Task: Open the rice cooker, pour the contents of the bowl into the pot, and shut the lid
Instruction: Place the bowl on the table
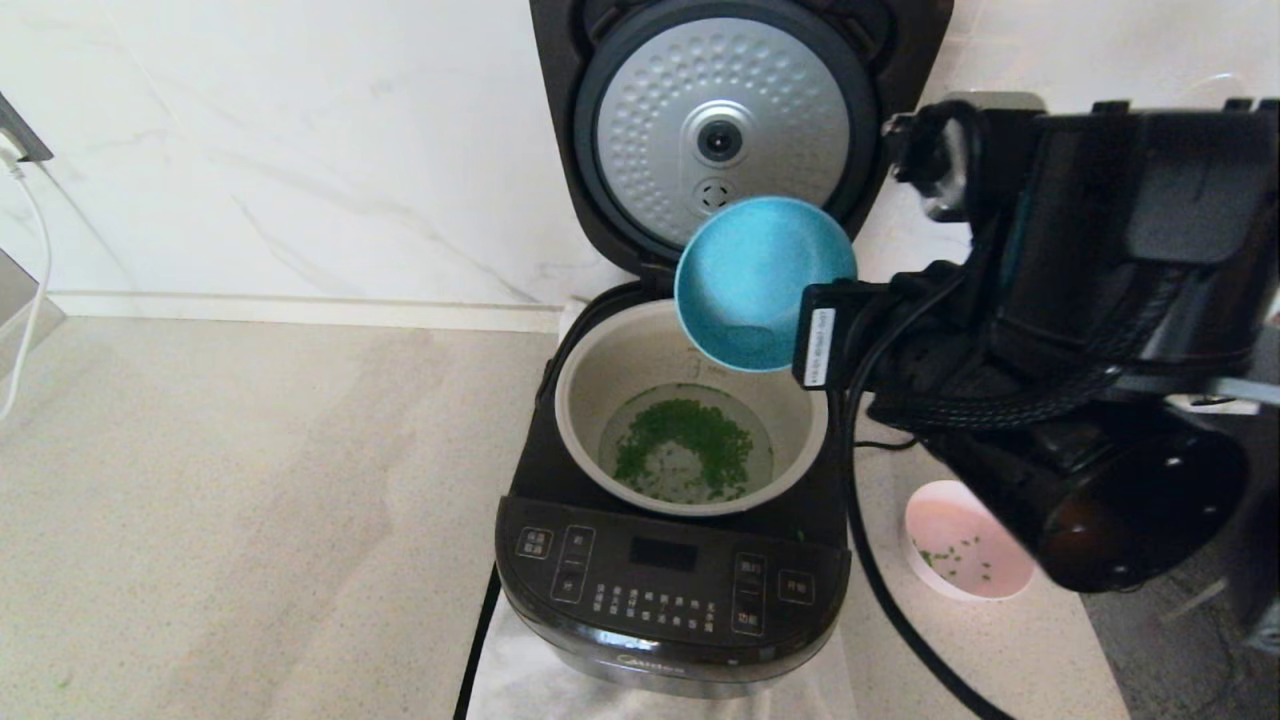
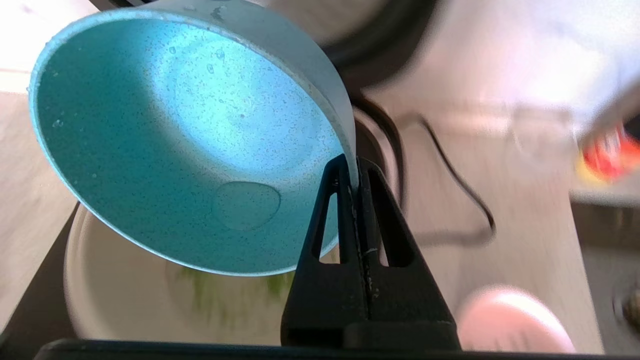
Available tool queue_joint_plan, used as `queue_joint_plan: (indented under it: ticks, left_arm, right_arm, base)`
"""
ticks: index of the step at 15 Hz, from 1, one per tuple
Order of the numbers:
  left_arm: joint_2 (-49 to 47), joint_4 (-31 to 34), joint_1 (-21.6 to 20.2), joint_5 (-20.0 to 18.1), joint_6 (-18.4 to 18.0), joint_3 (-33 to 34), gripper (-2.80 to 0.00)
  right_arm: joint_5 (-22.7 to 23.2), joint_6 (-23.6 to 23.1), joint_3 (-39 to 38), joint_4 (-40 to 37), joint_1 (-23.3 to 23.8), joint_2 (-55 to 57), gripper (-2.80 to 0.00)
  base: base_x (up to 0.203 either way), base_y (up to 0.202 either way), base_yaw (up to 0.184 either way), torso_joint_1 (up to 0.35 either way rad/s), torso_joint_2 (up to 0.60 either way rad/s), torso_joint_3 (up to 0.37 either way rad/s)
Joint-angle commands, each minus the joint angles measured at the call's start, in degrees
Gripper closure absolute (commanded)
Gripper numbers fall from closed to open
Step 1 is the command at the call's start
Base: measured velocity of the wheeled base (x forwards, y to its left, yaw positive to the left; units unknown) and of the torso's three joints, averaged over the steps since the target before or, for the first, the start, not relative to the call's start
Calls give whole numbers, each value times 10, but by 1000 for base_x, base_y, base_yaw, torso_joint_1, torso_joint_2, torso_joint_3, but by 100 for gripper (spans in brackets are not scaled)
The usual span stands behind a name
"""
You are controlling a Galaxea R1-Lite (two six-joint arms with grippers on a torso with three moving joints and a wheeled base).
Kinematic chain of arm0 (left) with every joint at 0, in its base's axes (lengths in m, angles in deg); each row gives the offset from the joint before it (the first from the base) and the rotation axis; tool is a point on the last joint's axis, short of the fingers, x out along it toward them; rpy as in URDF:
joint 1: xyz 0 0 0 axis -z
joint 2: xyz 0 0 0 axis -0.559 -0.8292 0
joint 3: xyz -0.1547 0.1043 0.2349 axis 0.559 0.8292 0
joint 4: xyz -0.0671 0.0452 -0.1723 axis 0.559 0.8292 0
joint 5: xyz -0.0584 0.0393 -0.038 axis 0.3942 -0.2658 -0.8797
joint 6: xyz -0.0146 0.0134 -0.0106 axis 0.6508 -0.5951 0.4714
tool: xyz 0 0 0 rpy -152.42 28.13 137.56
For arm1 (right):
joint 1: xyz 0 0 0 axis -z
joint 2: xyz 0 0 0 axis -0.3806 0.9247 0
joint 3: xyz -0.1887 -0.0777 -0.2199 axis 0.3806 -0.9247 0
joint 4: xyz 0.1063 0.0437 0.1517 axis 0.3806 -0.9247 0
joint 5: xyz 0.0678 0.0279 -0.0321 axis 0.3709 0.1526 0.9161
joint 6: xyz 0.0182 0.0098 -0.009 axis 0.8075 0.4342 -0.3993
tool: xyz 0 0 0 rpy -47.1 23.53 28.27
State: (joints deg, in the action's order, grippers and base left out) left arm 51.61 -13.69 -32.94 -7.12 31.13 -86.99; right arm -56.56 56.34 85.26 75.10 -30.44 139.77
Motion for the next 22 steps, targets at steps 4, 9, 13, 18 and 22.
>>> queue_joint_plan:
  ticks: [4, 9, 13, 18, 22]
  left_arm:
    - [0, 0, 0, 0, 0, 5, 0]
    - [0, 0, 0, 0, 0, 5, 0]
    - [0, 0, 0, 0, 0, 5, 0]
    - [0, 0, 0, 0, 0, 5, 0]
    - [0, 0, 0, 0, 0, 5, 0]
  right_arm:
    - [58, 205, 83, -465, 27, -167, 0]
    - [145, 284, 70, -703, 164, -280, 0]
    - [255, 298, -31, -762, 296, -352, 0]
    - [306, 303, -188, -781, 317, -430, 0]
    - [340, 299, -270, -783, 313, -429, 0]
  base:
    - [0, 0, 0, 0, 0, 0]
    - [0, 0, 0, 0, 0, 0]
    - [0, 0, 0, 0, 0, 0]
    - [0, 0, 0, 0, 0, 0]
    - [0, 0, 0, 0, 0, 0]
